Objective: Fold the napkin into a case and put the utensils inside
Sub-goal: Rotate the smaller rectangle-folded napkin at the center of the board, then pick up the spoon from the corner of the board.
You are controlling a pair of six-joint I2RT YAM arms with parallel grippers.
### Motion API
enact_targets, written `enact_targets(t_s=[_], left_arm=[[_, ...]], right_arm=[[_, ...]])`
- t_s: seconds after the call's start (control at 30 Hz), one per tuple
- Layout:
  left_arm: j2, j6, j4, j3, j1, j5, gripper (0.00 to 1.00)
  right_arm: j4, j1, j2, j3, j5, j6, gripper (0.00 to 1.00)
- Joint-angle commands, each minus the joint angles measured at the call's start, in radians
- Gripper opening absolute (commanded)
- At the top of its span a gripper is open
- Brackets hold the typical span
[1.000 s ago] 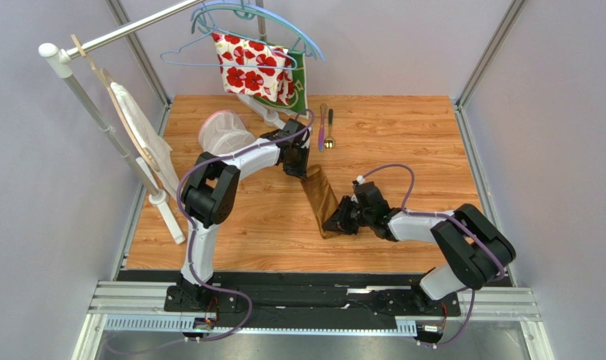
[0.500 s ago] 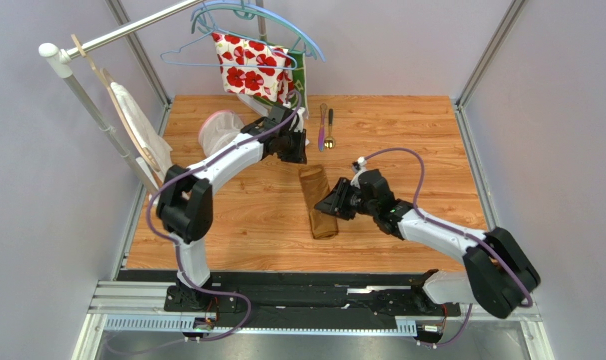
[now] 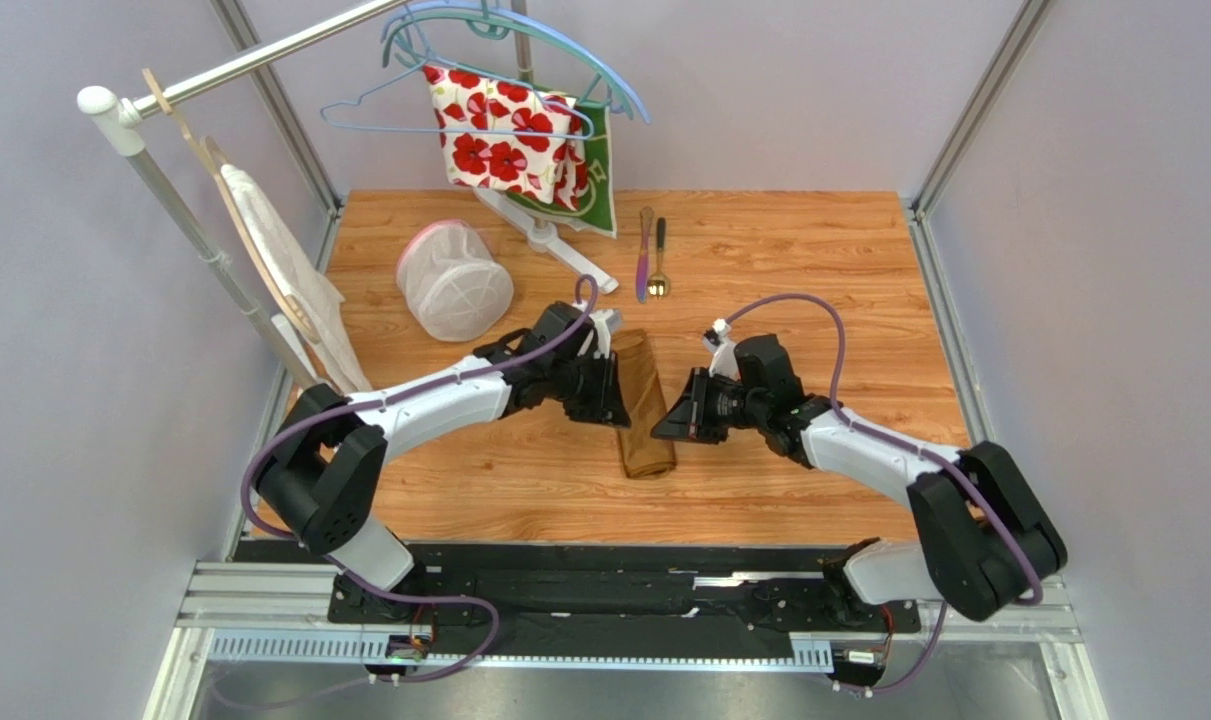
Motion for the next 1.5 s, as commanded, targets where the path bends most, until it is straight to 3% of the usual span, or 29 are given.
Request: enact_targets(t_s=[0.0,0.23,0.5,0.6,0.7,0.73,0.77,0.83,0.9,0.97,1.2,1.3,1.47], left_arm=[[-0.011,-0.092,0.136,-0.056,-0.039,0.016,0.13],[-0.074,-0.088,0.11,-0.124,-0.05,-0.048,0.13],[-0.146,-0.086,0.084,-0.158,-0.05,-0.065,0.13],[-0.164,-0.063,0.032,-0.136,-0.05,-0.103,0.14],[-0.19,-0.037,-0.02,-0.104,-0.05,-0.132,0.16],[-0.198,-0.033,-0.034,-0.093,-0.05,-0.136,0.18],[-0.213,-0.034,-0.037,-0.09,-0.05,-0.137,0.2],[-0.231,-0.039,-0.024,-0.098,-0.05,-0.131,0.28],[-0.262,-0.048,-0.005,-0.11,-0.05,-0.119,0.33],[-0.285,-0.043,0.001,-0.119,-0.05,-0.116,0.35],[-0.353,0.016,-0.079,-0.098,-0.05,-0.198,0.41],[-0.37,0.02,-0.086,-0.109,-0.05,-0.209,0.41],[-0.376,0.004,-0.05,-0.156,-0.05,-0.183,0.41]], right_arm=[[0.178,-0.006,0.117,-0.038,-0.108,-0.03,0.02],[0.346,0.005,0.249,-0.124,-0.104,0.007,0.01],[0.495,0.114,0.228,-0.219,-0.032,0.209,0.0],[0.357,0.097,0.144,-0.173,0.018,0.196,0.03],[0.046,0.057,0.037,-0.011,0.147,0.042,0.13],[-0.026,0.043,0.024,0.084,0.189,0.0,0.28],[-0.153,0.014,0.016,0.141,0.225,-0.04,0.35],[-0.223,-0.026,0.05,0.291,0.305,-0.136,0.54],[-0.295,-0.093,0.176,0.408,0.315,-0.184,0.6],[-0.437,-0.145,0.287,0.657,0.325,-0.263,0.63],[-0.588,-0.156,0.758,1.268,0.454,-0.412,0.69],[-0.624,-0.156,0.942,1.495,0.505,-0.442,0.7],[-0.63,-0.155,1.16,1.707,0.543,-0.464,0.7]])
